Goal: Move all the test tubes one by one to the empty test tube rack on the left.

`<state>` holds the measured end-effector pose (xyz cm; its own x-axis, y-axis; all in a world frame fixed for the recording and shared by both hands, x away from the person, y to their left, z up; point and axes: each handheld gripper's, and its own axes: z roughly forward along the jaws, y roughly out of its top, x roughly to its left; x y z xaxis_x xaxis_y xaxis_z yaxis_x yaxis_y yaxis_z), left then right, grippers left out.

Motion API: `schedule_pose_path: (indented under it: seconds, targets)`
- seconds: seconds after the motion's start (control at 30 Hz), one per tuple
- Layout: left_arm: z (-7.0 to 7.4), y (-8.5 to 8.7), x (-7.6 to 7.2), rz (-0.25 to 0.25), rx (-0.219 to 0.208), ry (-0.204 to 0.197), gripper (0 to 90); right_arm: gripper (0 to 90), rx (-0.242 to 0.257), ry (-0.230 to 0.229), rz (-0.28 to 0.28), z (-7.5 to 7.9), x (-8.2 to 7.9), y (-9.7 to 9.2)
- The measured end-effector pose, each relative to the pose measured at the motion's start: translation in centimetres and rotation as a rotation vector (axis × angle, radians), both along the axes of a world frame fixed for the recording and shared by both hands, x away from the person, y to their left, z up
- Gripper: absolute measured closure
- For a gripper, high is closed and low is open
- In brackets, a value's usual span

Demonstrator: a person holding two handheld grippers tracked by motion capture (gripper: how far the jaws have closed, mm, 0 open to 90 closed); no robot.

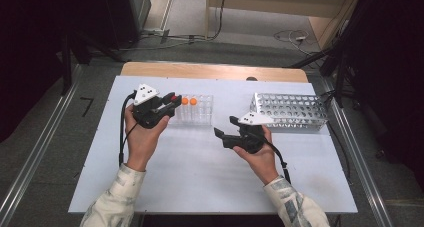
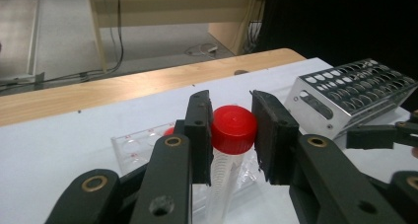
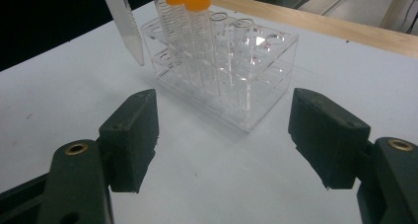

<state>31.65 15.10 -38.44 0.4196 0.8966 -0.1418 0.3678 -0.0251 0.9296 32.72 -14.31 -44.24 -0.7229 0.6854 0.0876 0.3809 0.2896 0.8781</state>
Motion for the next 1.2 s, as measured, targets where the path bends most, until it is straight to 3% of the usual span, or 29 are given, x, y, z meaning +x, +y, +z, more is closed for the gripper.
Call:
schedule_pose_path:
  seconds: [0.73, 1.2]
  targets:
    - [1.5, 1.4, 2.0, 0.074, 0.014, -0.006, 71.2, 25.0, 0.004, 0.005, -0.016, 0.0, 0.2, -0.5]
    - [1.2, 1.6, 3.4, 0.114, 0.014, -0.006, 71.3, 25.0, 0.006, 0.005, -0.016, 0.1, 0.1, -0.6]
